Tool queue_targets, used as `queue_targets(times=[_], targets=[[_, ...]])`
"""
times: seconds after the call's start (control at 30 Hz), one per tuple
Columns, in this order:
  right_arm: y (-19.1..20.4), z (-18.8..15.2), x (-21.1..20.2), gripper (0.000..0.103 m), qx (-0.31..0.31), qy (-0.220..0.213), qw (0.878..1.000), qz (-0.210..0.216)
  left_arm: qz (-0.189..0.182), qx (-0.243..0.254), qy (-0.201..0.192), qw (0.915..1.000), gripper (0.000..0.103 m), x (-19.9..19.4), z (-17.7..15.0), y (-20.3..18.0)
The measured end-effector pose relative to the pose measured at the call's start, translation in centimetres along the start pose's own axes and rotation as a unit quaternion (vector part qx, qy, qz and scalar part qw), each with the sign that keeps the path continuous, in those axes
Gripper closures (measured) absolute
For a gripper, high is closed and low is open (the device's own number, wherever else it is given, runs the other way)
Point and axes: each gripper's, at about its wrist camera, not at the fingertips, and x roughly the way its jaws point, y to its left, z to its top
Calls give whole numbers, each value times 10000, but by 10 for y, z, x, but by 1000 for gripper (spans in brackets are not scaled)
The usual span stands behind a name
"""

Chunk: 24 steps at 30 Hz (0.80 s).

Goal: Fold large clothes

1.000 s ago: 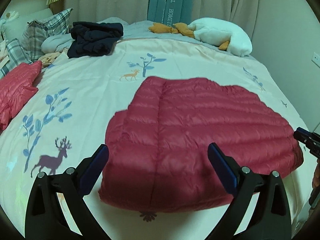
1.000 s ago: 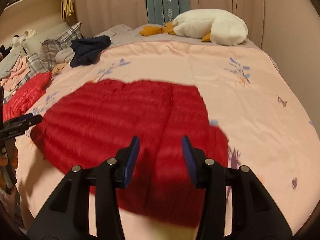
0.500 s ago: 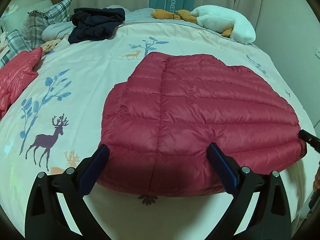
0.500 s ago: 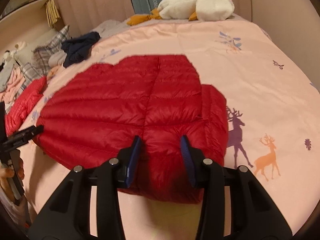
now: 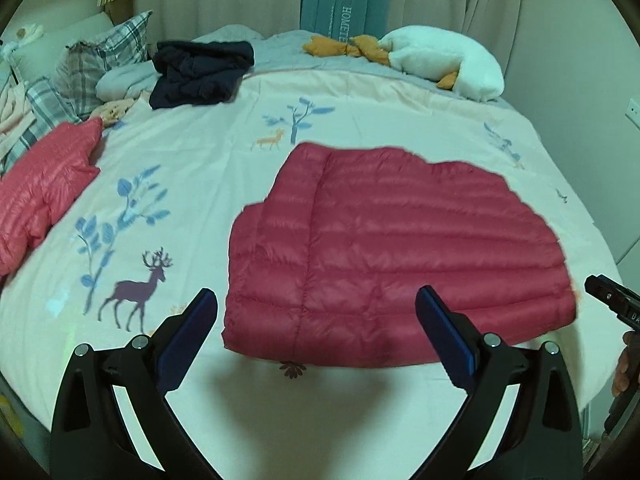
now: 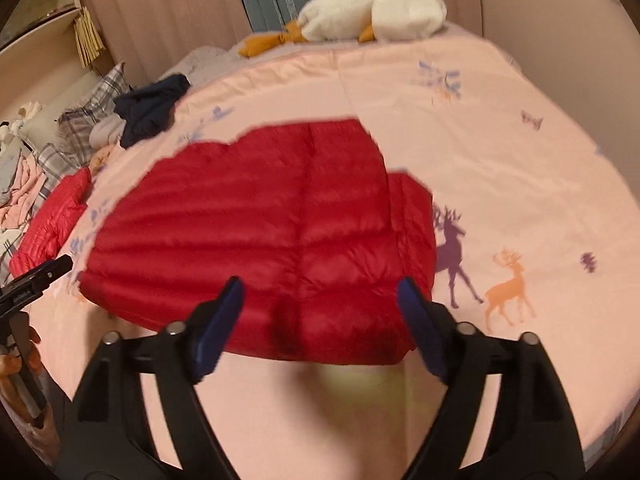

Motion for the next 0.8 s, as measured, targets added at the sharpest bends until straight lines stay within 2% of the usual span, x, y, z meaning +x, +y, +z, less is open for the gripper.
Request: queue_targets(times=[0.07,0.1,0.3,0.43,0.47,0.6,0.8], targets=[[12,9,-25,4,-14,-82,9999,80,47,55,-123,9999,1,-26,11,-5],[15,13,-33,2,-10,-100,9999,97,92,93,-176,9998,1,-39,14,-8],[43,31,-95,2,-84,-257,9996,-48,55,125,-341,9993,1,-102,27,-21],[59,35,-127,2,-152,-336,9992,-121,517,328,-465,9970,1,-135,29,-36],[63,35,-133,2,-194,-340,9991,-149,539,355,-508,9966,1,-141,29,-39],[77,31,-151,2,-395,-464,9981,-118,275,361,-623,9970,1,-163,23,-45],[81,26,-157,2,-390,-458,9982,32,243,454,-693,9963,1,-175,15,-53]])
